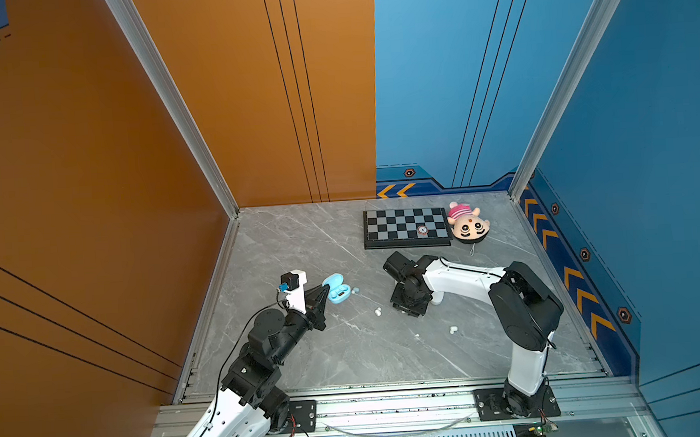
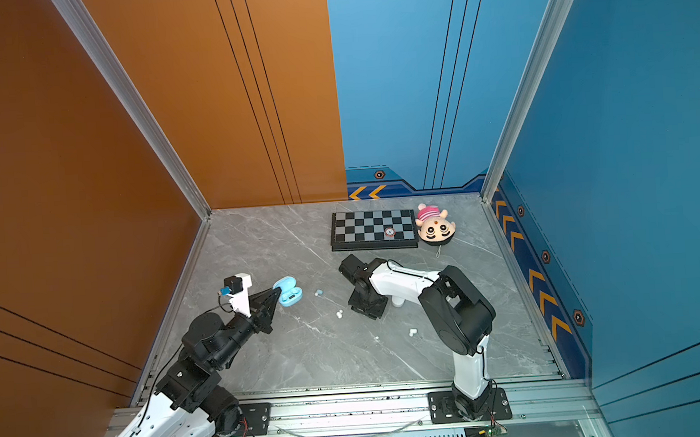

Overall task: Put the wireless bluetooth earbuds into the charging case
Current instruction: 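Lower the right gripper onto a light blue earbud and close on it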

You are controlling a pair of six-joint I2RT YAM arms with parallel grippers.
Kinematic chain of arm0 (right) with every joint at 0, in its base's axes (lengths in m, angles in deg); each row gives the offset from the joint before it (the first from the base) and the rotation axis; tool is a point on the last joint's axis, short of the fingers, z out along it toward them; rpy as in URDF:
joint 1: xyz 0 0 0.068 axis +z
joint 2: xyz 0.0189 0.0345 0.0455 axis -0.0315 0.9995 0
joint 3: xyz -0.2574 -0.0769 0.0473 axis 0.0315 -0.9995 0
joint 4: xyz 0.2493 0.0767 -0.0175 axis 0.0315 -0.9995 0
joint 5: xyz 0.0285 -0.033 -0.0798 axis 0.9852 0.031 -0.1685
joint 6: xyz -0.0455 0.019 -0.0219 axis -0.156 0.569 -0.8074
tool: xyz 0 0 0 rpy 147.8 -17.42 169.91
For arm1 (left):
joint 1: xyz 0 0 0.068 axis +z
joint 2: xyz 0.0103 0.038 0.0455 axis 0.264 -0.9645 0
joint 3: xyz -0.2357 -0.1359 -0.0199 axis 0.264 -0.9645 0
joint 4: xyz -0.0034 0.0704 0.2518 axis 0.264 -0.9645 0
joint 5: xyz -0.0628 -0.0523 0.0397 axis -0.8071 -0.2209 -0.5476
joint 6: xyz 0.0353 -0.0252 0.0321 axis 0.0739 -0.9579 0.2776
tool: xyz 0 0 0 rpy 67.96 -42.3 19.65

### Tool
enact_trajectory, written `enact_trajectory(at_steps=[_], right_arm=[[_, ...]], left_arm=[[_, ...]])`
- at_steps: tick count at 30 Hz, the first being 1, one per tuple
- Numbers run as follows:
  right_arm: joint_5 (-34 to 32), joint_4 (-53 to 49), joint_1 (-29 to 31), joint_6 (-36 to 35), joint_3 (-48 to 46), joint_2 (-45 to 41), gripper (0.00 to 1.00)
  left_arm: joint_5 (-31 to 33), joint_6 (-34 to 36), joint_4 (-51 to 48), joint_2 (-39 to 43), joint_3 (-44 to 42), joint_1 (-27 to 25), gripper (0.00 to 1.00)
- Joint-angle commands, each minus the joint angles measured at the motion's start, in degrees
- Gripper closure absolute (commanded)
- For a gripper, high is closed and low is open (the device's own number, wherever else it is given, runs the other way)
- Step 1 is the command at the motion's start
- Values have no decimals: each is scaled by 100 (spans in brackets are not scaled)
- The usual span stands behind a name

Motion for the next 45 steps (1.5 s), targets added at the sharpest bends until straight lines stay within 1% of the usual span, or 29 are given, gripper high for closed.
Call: enact_trajectory(at_steps=[1,6,7,8,10,14,17,19,22,27,31,41,43,45], right_arm=[[166,-341,-17,-857,189,-204,57],[282,-658,-78,-2088,240,-630,54],[307,-661,-296,-2215,224,-669,54],[429,-655,-374,-2426,236,-674,55],[529,-672,-453,-2890,358,-598,55],[551,-929,-491,-3915,757,-247,63],[550,-1120,-502,-4488,1016,-7,64],[567,-1208,-492,-4736,1143,135,64],[532,-1299,-466,-4886,1264,302,64],[296,-1564,-344,-4941,1458,628,63],[259,-1685,-248,-4997,1606,824,63],[38,-1953,-153,-5068,1881,1137,67],[-8,-2005,9,-5069,1909,1323,67],[-22,-2011,10,-5069,1920,1337,67]], left_arm=[[127,74,96,-59,-4,-60,100],[115,98,97,-145,48,-93,100],[100,107,94,-160,55,-94,100],[94,115,97,-192,68,-104,100],[84,129,94,-253,105,-119,100],[55,176,88,-385,186,-153,100],[49,204,72,-471,233,-186,100],[58,221,66,-509,266,-208,100],[65,247,57,-561,298,-237,100],[108,279,35,-564,329,-294,100],[151,290,13,-548,324,-316,100],[236,291,9,-505,319,-343,100],[246,292,1,-500,312,-353,100],[268,292,-4,-486,303,-356,100]])
